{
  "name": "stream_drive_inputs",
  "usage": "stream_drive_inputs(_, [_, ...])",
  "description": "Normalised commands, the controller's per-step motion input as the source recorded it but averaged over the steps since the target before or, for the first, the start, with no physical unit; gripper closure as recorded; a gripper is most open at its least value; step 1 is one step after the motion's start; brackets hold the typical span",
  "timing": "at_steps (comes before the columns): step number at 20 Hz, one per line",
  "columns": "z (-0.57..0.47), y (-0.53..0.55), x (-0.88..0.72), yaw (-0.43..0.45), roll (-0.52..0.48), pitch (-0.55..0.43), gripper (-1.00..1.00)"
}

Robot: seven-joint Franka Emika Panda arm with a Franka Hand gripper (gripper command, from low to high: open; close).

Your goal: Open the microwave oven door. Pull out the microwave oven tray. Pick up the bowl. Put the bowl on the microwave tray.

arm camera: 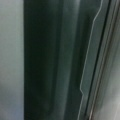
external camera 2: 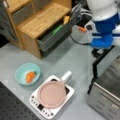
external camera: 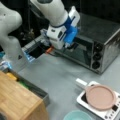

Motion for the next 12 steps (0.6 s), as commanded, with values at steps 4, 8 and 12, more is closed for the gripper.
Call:
stream_drive_inputs(4, [-0.30,-0.11,-0.20,-0.007,0.246,-0.009,-1.00])
stream_drive_inputs(8, [-0.30,-0.18,-0.17,0.046,0.382,0.041,-1.00])
stream_drive_inputs(12, [-0.31,-0.32,-0.12,0.094,0.472,0.072,-1.00])
